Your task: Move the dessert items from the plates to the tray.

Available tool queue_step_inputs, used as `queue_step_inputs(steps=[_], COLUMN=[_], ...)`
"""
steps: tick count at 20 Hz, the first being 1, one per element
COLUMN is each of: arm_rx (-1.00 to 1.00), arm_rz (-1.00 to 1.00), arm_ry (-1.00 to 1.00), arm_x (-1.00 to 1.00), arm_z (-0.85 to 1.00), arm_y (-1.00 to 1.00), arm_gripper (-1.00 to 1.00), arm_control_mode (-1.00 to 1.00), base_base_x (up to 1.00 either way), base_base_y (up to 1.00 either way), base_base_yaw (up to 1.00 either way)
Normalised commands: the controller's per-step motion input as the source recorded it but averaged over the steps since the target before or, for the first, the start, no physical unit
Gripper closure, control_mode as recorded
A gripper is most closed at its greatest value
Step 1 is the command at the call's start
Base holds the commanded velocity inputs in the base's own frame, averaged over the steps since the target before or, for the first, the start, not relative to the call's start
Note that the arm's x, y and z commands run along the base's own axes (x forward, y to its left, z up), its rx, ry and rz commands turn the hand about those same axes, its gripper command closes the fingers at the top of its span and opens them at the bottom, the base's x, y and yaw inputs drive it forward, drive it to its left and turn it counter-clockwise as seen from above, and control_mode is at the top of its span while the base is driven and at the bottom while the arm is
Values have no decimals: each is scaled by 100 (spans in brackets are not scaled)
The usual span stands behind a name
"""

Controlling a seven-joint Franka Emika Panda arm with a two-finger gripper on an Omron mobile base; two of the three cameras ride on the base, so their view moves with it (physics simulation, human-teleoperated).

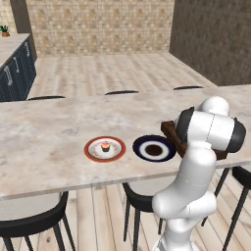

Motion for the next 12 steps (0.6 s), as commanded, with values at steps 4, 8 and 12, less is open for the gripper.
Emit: queue_step_inputs(steps=[4, 8, 12], arm_rx=[0, 0, 0], arm_rz=[0, 0, 0], arm_ry=[0, 0, 0], arm_x=[0, -3, -18], arm_z=[0, 0, 11], arm_y=[0, 0, 2], arm_gripper=[-100, -100, -100], arm_control_mode=[-100, -100, -100], base_base_x=[0, 0, 0], base_base_y=[0, 0, 0], base_base_yaw=[0, 0, 0])
